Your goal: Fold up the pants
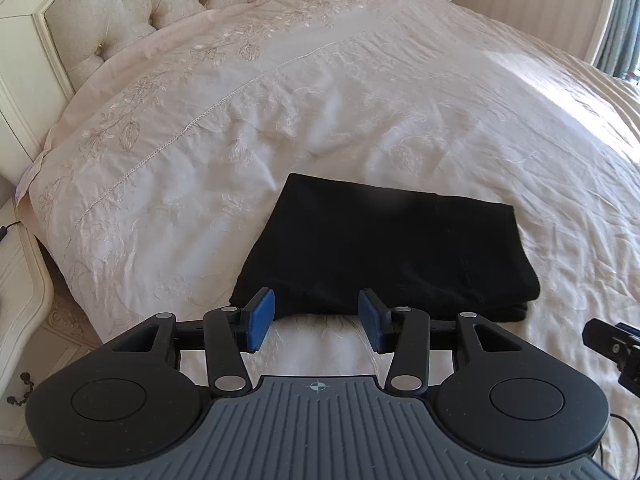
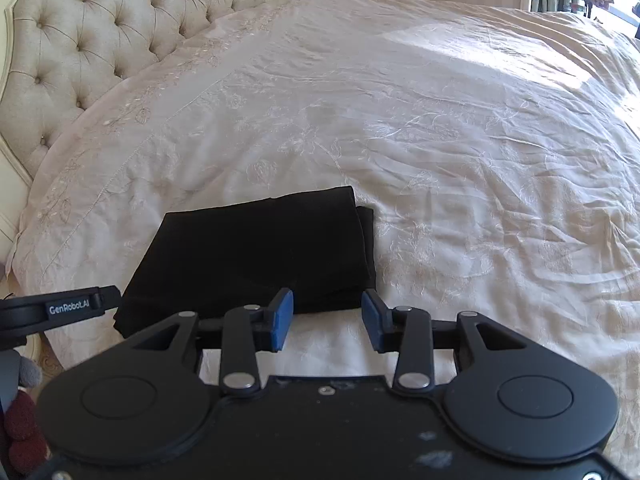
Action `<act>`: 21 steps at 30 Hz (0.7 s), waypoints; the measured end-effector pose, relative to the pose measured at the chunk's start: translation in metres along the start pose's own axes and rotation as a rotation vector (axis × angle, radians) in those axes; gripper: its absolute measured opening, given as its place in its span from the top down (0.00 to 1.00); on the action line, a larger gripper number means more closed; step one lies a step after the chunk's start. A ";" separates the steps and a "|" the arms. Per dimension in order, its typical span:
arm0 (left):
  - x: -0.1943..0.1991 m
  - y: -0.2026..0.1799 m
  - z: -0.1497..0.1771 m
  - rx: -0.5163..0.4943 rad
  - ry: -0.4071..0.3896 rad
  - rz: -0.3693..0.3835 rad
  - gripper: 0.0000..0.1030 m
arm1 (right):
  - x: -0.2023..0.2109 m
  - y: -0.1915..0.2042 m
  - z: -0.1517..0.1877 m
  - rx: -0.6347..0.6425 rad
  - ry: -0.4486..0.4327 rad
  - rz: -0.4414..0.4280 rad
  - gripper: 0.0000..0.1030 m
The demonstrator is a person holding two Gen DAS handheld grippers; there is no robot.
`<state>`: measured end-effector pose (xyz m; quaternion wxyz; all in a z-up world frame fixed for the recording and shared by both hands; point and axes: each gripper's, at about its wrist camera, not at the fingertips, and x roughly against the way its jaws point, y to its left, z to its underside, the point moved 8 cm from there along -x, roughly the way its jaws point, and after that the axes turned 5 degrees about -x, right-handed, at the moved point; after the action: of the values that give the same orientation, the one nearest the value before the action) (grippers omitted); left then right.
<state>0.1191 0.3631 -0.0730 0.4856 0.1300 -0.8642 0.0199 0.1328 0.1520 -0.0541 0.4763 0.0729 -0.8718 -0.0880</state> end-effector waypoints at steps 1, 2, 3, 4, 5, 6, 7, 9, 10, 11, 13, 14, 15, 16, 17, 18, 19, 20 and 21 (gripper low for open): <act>0.005 -0.002 0.002 -0.001 -0.007 -0.006 0.56 | 0.005 -0.001 0.003 0.001 -0.001 -0.004 0.60; 0.010 -0.005 0.003 -0.003 -0.015 -0.017 0.56 | 0.011 -0.002 0.006 0.003 -0.004 -0.006 0.60; 0.016 -0.007 0.006 -0.009 -0.024 -0.029 0.56 | 0.017 -0.002 0.010 0.008 -0.009 -0.010 0.60; 0.020 -0.010 0.007 -0.020 -0.026 -0.030 0.55 | 0.021 -0.003 0.012 0.011 -0.013 -0.014 0.60; 0.024 -0.013 0.008 -0.034 -0.024 -0.024 0.55 | 0.027 -0.003 0.015 0.012 -0.018 -0.015 0.60; 0.028 -0.017 0.009 -0.051 -0.018 -0.016 0.55 | 0.031 -0.004 0.016 0.011 -0.021 -0.016 0.60; 0.032 -0.020 0.011 -0.059 -0.020 -0.016 0.55 | 0.036 -0.005 0.018 0.010 -0.023 -0.021 0.60; 0.040 -0.024 0.014 -0.070 -0.027 -0.018 0.55 | 0.042 -0.007 0.021 0.004 -0.027 -0.030 0.60; 0.043 -0.025 0.017 -0.075 -0.029 -0.019 0.55 | 0.046 -0.008 0.023 0.003 -0.031 -0.032 0.59; 0.047 -0.027 0.019 -0.079 -0.031 -0.019 0.55 | 0.049 -0.009 0.024 0.003 -0.035 -0.034 0.59; 0.053 -0.031 0.022 -0.082 -0.036 -0.015 0.55 | 0.055 -0.011 0.026 0.005 -0.043 -0.037 0.59; 0.057 -0.034 0.025 -0.085 -0.040 -0.018 0.55 | 0.060 -0.012 0.028 0.006 -0.048 -0.040 0.59; 0.059 -0.035 0.027 -0.089 -0.041 -0.018 0.55 | 0.063 -0.013 0.029 0.006 -0.051 -0.043 0.59; 0.061 -0.037 0.028 -0.092 -0.044 -0.015 0.55 | 0.065 -0.014 0.031 0.006 -0.054 -0.046 0.59; 0.063 -0.038 0.030 -0.093 -0.046 -0.015 0.55 | 0.069 -0.015 0.032 0.006 -0.058 -0.050 0.59; 0.066 -0.040 0.032 -0.094 -0.047 -0.016 0.55 | 0.071 -0.015 0.033 0.007 -0.061 -0.053 0.59; 0.067 -0.041 0.033 -0.094 -0.050 -0.016 0.55 | 0.073 -0.015 0.034 0.008 -0.064 -0.056 0.59; 0.069 -0.042 0.034 -0.095 -0.052 -0.015 0.55 | 0.075 -0.016 0.035 0.010 -0.068 -0.057 0.59; 0.071 -0.042 0.035 -0.096 -0.056 -0.015 0.55 | 0.077 -0.017 0.036 0.012 -0.071 -0.059 0.59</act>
<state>0.0655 0.3023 -0.0354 0.4673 0.1136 -0.8763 -0.0289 0.0622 0.1224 -0.0138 0.4420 0.0984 -0.8860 -0.0994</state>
